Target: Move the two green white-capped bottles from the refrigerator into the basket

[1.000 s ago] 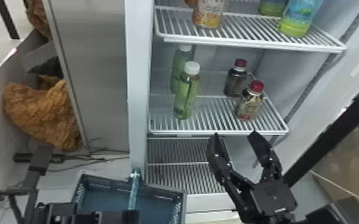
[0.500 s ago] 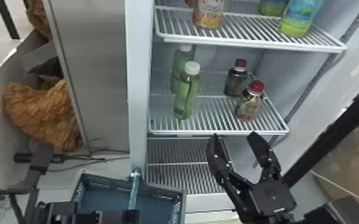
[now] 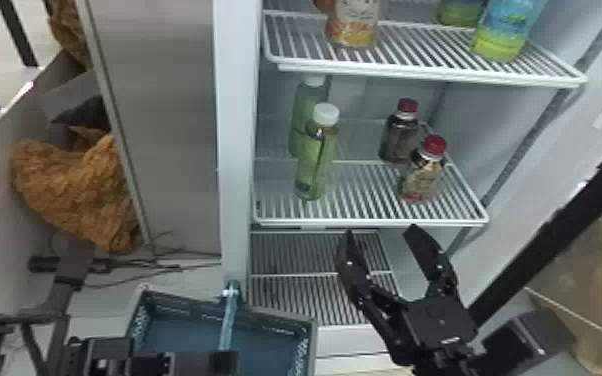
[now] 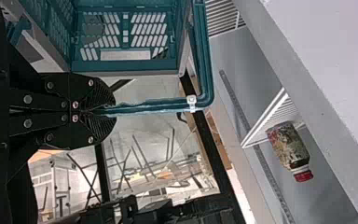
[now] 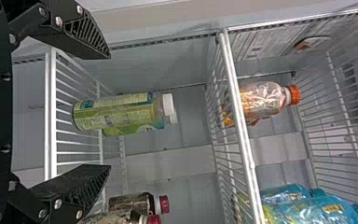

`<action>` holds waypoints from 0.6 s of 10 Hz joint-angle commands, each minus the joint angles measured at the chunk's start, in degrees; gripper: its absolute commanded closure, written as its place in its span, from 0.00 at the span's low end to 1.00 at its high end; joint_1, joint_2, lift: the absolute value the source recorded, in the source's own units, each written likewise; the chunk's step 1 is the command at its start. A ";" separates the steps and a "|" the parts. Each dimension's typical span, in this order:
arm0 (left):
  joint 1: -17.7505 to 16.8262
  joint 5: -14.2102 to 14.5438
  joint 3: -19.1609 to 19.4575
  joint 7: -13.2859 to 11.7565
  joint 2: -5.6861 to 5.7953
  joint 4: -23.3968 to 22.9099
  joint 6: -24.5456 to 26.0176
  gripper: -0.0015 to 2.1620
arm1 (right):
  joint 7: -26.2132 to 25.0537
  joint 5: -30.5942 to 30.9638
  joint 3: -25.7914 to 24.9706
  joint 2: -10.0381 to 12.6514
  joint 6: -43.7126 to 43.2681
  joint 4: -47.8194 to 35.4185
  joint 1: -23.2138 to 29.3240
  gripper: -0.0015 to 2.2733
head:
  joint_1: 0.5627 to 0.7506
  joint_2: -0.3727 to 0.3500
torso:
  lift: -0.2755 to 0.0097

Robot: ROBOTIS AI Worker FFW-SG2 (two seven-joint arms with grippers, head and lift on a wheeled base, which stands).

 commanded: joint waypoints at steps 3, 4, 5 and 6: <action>0.28 0.44 0.33 0.00 0.00 0.05 0.03 0.55 | 0.70 0.74 1.18 -0.29 0.22 7.51 -8.65 0.07 | 0.70 0.30 | 0.04; 0.28 0.55 0.33 0.00 0.00 -0.09 0.03 0.55 | 1.14 0.97 1.41 -0.29 0.36 10.18 -11.88 0.07 | 0.70 0.31 | 0.04; 0.28 0.78 0.33 0.00 0.00 -0.09 0.03 0.55 | 1.50 1.43 1.75 -0.29 1.77 11.58 -14.41 0.07 | 0.70 0.33 | 0.04; 0.42 0.78 0.45 0.00 0.00 -0.09 0.03 0.55 | 1.93 2.00 2.09 -0.29 2.89 13.27 -16.94 0.07 | 0.70 0.34 | 0.04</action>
